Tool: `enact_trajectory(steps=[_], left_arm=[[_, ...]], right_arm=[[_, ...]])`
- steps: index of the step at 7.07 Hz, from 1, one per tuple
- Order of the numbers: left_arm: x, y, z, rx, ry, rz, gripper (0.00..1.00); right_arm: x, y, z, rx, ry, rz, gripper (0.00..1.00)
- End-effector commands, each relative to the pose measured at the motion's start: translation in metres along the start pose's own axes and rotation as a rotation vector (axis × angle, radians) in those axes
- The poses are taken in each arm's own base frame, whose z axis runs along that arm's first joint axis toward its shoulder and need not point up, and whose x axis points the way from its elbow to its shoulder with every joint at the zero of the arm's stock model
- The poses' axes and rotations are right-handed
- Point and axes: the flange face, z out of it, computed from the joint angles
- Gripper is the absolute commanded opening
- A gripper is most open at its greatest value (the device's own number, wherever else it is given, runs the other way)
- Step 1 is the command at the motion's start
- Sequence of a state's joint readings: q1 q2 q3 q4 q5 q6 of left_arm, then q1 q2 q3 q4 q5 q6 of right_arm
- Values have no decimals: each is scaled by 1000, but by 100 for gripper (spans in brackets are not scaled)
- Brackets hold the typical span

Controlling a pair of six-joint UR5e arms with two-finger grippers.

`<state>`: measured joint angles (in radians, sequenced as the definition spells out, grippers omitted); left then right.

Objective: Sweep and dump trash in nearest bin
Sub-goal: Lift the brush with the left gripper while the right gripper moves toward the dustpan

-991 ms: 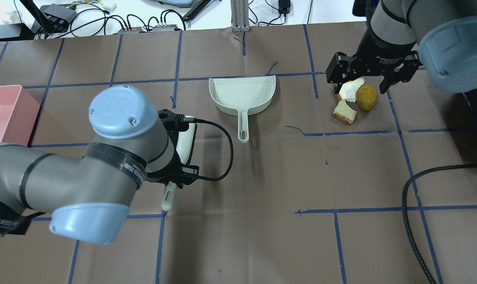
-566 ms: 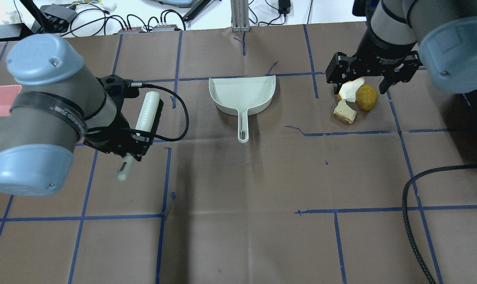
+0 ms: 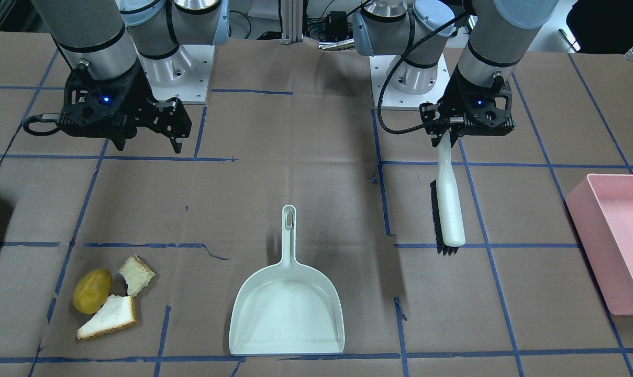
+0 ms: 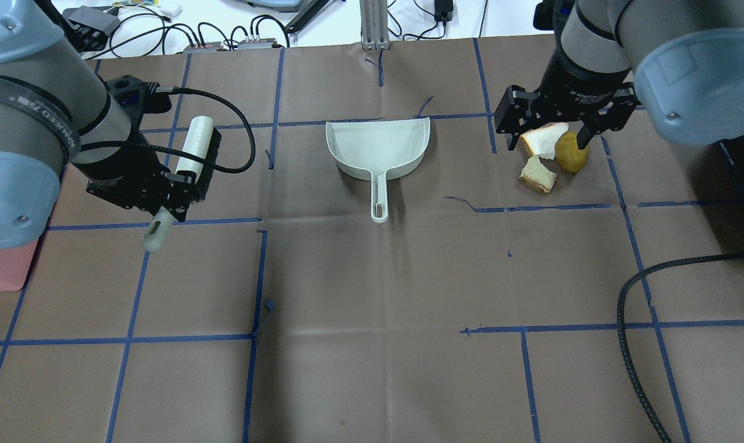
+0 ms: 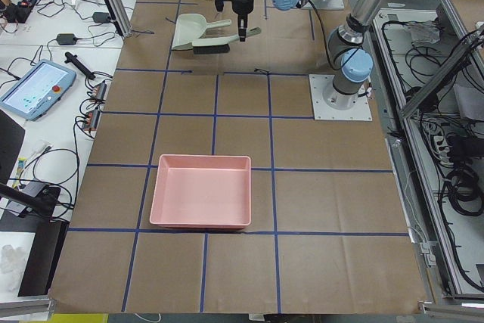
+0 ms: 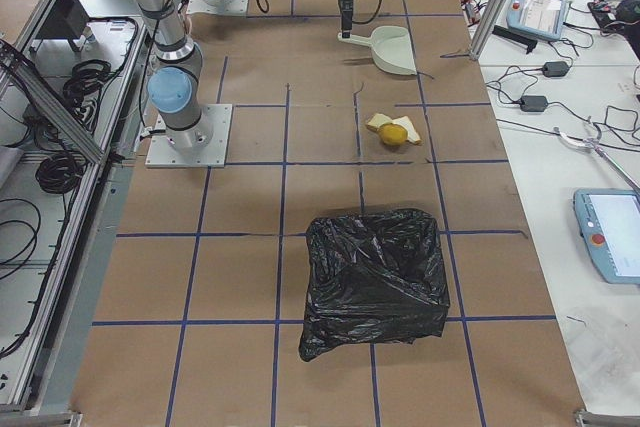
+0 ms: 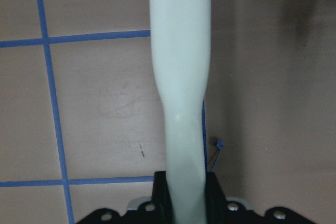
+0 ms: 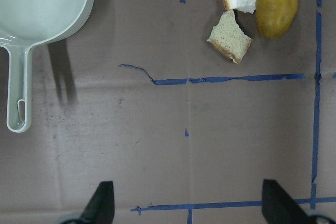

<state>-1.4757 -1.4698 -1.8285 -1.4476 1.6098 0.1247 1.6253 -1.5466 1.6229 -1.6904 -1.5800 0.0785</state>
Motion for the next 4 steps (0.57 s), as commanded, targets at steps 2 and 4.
enact_trajectory(steps=[2, 4], left_arm=[[-3, -3, 13, -37, -5, 24, 5], [-5, -4, 12, -38, -23, 41, 3]], right_arm=[[-60, -21, 16, 23, -8, -40, 100], [-115, -32, 35, 3, -9, -59, 100]])
